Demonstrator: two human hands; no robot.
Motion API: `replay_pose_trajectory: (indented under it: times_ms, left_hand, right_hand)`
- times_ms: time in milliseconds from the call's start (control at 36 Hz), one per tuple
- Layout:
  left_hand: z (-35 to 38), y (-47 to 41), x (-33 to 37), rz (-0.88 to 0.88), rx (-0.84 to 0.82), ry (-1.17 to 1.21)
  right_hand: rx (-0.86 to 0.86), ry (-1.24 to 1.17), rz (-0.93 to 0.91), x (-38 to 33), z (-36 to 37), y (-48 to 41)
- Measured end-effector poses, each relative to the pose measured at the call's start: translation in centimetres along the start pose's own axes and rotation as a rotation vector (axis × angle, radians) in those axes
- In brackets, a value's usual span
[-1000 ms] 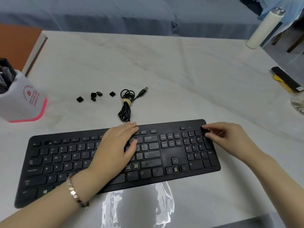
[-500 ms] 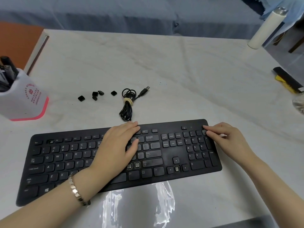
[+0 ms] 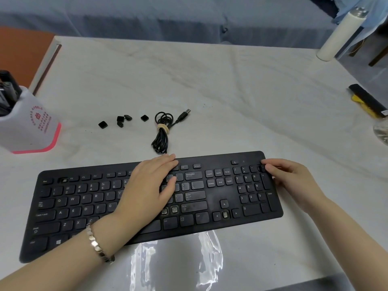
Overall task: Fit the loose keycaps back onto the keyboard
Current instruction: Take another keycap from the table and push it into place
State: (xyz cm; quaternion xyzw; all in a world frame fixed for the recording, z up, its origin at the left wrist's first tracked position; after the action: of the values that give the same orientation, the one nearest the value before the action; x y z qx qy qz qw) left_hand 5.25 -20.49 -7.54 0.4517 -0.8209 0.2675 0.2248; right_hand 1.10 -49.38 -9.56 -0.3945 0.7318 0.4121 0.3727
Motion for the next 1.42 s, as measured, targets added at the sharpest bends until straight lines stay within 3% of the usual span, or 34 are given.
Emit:
replay_pose_trajectory:
  times_ms: [806, 1194, 1278, 1417]
  left_hand:
    - [-0.1, 0.0, 0.3, -0.005, -0.013, -0.008]
    - [-0.1, 0.1, 0.5, -0.011, -0.013, -0.006]
    - [-0.1, 0.1, 0.5, -0.020, -0.024, -0.001]
    - [-0.3, 0.0, 0.5, -0.018, -0.059, 0.049]
  right_hand:
    - [0.043, 0.089, -0.005, -1.3, 0.0, -0.2]
    - [0.100, 0.127, 0.111, -0.7, -0.4, -0.9]
    - [0.125, 0.237, 0.089, -1.1, -0.6, -1.2]
    - [0.194, 0.657, -0.059, -3.4, 0.2, -0.4]
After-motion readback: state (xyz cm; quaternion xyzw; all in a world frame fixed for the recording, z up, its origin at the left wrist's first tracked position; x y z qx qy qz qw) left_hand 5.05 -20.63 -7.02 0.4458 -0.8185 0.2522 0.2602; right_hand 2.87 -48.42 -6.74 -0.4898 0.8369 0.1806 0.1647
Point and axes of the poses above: each hand's wrist, its own y-axis away from the middle knuckle, its own z-axis out of the palm, x = y × z, the point moved 9 cm from there along -y, towards the middle knuckle, and after that the axes turned 6 degrees about y, right-handed, at the moved point
